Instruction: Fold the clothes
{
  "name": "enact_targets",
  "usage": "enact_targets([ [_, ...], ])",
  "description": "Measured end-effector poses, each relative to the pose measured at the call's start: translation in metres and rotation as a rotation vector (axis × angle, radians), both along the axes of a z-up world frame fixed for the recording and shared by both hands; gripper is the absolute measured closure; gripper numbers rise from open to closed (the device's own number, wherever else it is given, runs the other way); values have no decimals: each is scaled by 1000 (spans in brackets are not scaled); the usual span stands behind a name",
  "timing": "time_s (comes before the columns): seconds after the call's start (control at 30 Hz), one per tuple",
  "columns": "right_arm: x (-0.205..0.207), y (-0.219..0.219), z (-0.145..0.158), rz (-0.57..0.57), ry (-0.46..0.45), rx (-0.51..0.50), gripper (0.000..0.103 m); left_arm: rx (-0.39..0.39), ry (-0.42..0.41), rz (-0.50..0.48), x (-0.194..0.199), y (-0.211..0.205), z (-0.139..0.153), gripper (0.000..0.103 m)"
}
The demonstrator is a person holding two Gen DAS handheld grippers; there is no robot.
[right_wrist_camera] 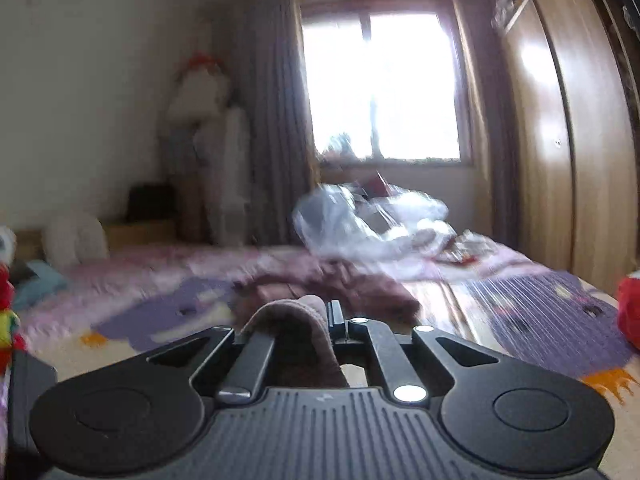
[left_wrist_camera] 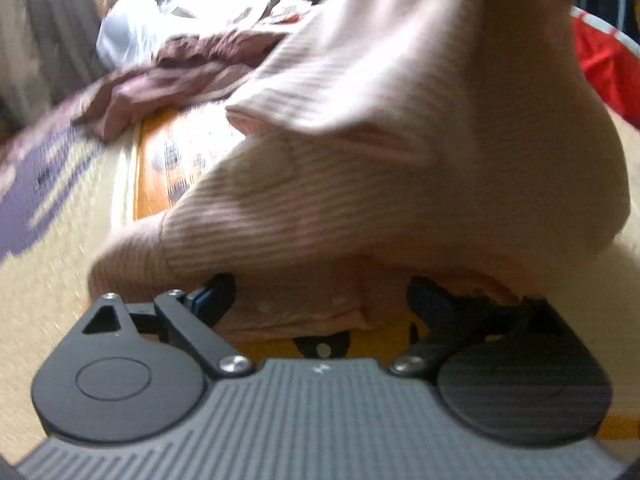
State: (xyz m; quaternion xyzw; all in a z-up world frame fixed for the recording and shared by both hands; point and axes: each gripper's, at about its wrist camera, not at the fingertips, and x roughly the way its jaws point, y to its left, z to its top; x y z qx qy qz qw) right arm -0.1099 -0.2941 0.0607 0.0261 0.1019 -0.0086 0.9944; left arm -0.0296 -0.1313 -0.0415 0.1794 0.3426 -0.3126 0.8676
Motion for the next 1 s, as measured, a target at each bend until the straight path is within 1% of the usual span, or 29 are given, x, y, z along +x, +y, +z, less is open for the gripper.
enact_targets([
  [0.03,6,-3,-5,-16,48,-3,85,-15,19,8,3,1,-1,9],
  [0.07,12,-6,-11,-31,103,-3,71,-20,27,12,5,3,-2,10],
  [0.1,17,-9,-16,-43,150,-1,61,-25,35,15,6,4,-2,11],
  [0.17,22,-14,-25,-53,210,3,61,-31,44,21,8,6,-2,13],
  [0.23,24,-15,-30,-59,246,1,58,-38,50,27,9,8,-2,16],
  [0.3,20,-14,-29,-61,243,0,46,-41,53,33,11,9,-2,22],
  [0.37,16,-12,-26,-45,241,-5,42,-42,54,38,13,9,0,27],
  [0.43,9,-9,-21,-15,237,-25,42,-46,60,50,13,11,2,33],
  [0.47,4,-6,-19,10,239,-45,42,-50,64,61,15,13,2,38],
  [0.5,-1,-2,-18,41,243,-75,42,-53,68,71,16,15,2,39],
  [0.57,-6,5,-19,91,268,-157,42,-67,82,83,18,19,3,39],
  [0.67,-7,10,-33,84,351,-273,42,-58,78,89,15,19,4,38],
  [0.7,-6,10,-39,79,383,-290,40,-56,78,93,15,19,4,38],
  [0.77,-3,8,-51,76,447,-285,37,-52,77,103,14,20,5,37],
  [0.8,-1,7,-57,75,478,-282,38,-50,77,108,13,20,5,36],
  [0.83,0,5,-63,74,509,-278,41,-46,73,113,11,21,4,36],
  [0.9,1,7,-74,107,564,-258,63,-39,65,128,11,22,5,34],
  [1.0,-5,15,-75,144,579,-237,69,-33,55,153,12,25,6,33],
])
